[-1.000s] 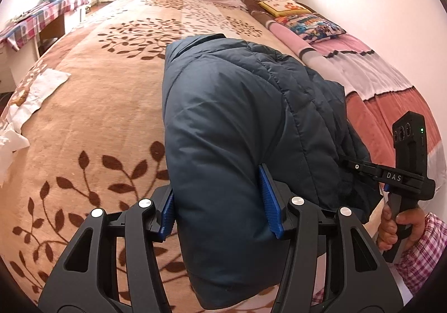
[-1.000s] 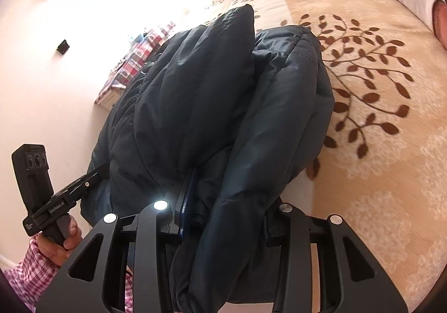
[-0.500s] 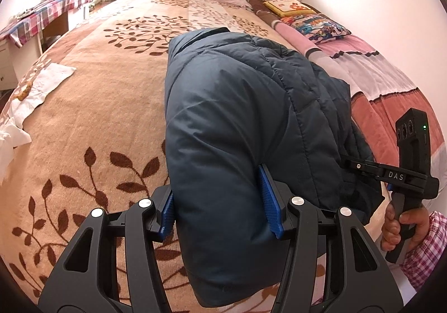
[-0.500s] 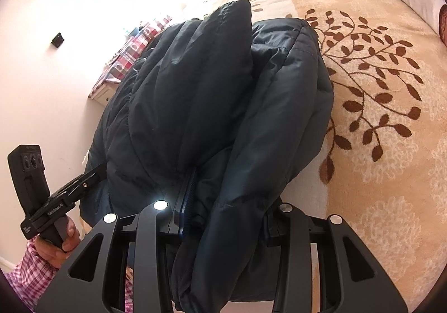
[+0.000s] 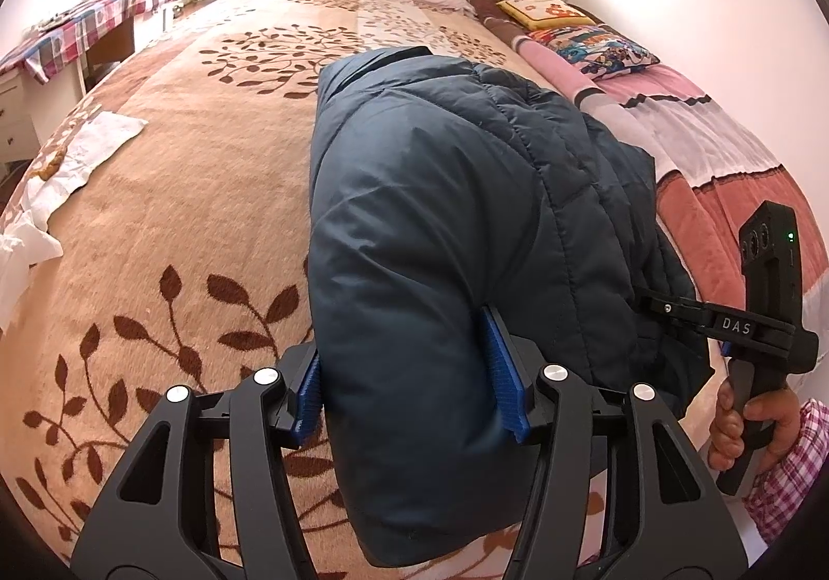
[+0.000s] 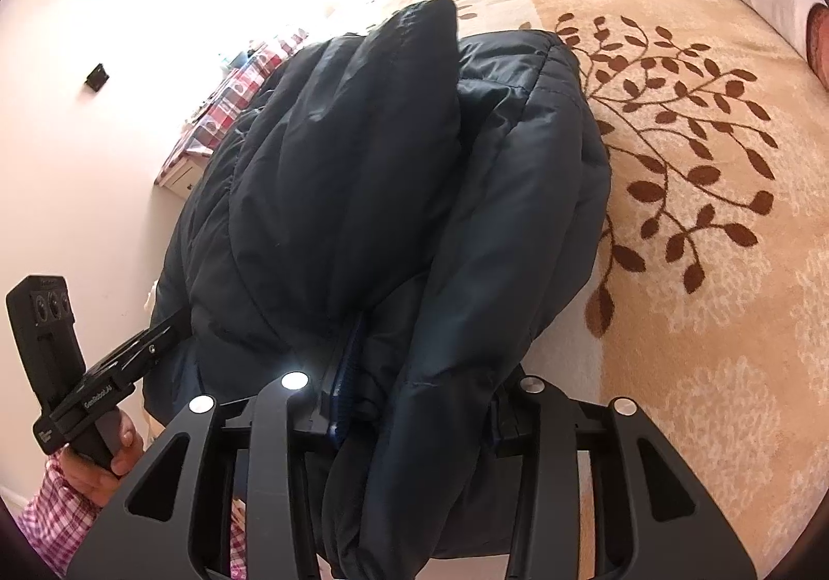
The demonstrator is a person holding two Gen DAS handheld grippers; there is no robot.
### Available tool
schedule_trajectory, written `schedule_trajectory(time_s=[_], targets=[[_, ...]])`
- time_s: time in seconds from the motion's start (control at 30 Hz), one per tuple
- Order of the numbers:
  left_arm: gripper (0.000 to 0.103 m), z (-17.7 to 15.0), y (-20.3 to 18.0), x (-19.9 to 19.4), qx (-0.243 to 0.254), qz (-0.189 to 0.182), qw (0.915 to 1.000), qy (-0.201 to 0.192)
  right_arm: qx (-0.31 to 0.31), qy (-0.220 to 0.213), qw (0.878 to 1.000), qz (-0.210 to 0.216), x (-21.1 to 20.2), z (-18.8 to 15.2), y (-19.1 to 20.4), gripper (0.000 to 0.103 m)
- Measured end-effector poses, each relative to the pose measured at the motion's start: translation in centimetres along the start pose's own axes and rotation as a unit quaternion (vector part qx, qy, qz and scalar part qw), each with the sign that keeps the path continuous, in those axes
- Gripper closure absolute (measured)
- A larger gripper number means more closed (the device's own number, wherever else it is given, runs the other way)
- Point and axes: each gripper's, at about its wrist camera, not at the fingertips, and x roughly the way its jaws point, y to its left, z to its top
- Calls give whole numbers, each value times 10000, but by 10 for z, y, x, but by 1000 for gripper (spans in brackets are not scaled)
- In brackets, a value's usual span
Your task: Fold large clothes
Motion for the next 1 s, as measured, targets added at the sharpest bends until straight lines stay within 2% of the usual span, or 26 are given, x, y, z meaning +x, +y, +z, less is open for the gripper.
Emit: schedule_trajectory(time_s=[0.27, 0.67, 1.0], targets=[[41, -1, -2, -6, 69, 259, 9996, 27, 244, 39, 9996, -150, -5, 0, -2, 46], [40, 4, -1, -34, 161, 378, 9989, -219, 154, -11, 9996, -243, -15, -2, 6, 43], [40, -6, -3, -54, 219, 390, 9986, -280, 107, -148, 9994, -306, -29, -6, 7, 42]])
